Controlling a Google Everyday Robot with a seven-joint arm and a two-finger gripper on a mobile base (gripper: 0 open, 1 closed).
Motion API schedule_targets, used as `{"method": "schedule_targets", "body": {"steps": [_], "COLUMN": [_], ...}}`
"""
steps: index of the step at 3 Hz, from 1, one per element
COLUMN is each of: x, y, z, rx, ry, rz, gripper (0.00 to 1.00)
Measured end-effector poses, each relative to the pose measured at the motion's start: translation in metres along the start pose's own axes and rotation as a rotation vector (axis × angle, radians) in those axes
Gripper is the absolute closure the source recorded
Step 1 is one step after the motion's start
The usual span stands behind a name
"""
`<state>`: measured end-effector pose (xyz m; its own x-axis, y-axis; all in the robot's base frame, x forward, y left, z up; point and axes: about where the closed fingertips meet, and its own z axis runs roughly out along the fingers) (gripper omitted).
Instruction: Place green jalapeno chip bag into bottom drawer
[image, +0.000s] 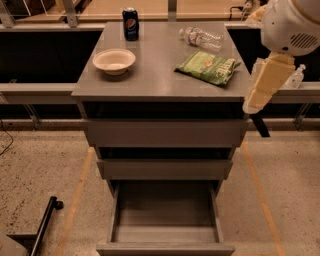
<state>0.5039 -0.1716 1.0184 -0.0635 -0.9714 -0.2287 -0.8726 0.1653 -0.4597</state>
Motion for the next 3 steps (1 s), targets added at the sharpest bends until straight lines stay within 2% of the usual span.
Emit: {"method": "schedule_targets", "body": {"steps": [1,2,3], "x": [0.017,0.028,0.039], "y": [-0.015,-0.031,-0.062], "z": [0.031,0.055,0.085], "rx": [0.016,0.041,0.071], "ry": [-0.101,-0.173,-0.233], "rz": [0.110,0.175,0.224], "gripper": [0.00,0.00,0.00]}}
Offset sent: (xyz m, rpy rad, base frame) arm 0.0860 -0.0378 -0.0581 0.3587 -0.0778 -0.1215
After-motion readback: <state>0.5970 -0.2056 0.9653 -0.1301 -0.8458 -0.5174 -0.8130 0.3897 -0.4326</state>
